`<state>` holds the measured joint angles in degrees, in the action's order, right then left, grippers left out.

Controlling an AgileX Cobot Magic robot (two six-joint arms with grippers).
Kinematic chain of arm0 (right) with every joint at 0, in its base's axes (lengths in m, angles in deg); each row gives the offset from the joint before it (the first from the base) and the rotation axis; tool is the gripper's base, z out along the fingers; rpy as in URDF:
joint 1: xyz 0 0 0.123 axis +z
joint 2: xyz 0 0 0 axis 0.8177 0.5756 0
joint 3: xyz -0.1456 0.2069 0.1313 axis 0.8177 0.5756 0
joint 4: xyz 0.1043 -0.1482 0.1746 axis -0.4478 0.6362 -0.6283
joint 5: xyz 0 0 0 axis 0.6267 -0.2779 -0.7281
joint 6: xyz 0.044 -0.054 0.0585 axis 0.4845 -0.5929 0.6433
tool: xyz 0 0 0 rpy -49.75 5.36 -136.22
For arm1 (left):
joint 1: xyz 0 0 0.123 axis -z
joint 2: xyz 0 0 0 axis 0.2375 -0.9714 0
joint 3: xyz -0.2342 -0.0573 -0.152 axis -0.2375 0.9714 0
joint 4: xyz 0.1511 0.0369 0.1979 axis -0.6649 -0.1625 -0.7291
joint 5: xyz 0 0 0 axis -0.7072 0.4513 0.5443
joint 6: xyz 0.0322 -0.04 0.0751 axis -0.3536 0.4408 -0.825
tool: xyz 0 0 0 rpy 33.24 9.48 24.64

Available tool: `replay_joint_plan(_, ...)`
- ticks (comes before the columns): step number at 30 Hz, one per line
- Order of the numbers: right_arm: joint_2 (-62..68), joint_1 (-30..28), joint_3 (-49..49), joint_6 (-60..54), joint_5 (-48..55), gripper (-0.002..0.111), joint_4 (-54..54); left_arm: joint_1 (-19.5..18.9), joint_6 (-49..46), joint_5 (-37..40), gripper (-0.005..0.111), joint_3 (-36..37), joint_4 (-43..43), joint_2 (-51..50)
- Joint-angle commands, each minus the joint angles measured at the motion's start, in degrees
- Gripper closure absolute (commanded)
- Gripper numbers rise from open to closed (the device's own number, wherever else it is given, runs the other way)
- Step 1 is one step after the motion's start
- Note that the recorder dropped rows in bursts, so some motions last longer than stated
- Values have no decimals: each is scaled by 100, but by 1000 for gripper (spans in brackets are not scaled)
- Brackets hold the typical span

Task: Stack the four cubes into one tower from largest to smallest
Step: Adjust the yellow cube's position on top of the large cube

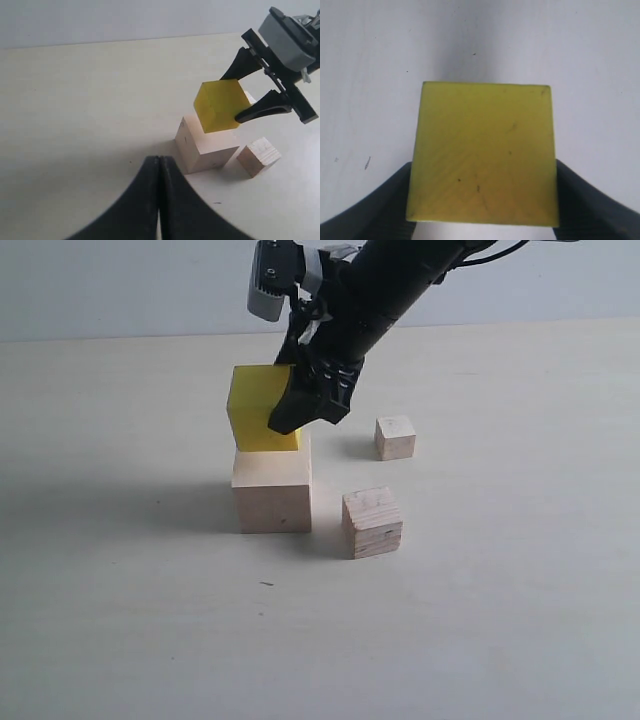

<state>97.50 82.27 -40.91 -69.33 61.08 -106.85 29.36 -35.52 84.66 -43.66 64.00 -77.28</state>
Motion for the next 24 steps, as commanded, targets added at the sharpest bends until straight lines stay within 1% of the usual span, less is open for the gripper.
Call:
replay_joint_plan(1,-19,-7,27,-64,-116,108,-14,31,3,6,107,8,-25,-7)
replay_joint_plan(4,-19,-7,27,-49,-204,108,16,31,-7,9,107,8,-25,-7)
replay_joint_plan(8,-19,-7,37,94,36,108,-156,31,-5,20,107,8,-25,-7)
replay_joint_plan(11,-19,-46,37,94,-79,108,73,31,-5,75,107,8,-25,-7)
replay_joint_plan(15,-19,-74,37,94,-67,108,-143,31,-5,75,107,8,-25,-7)
replay_joint_plan(24,106,-74,37,82,81,108,-199,31,-5,75,107,8,-25,-7)
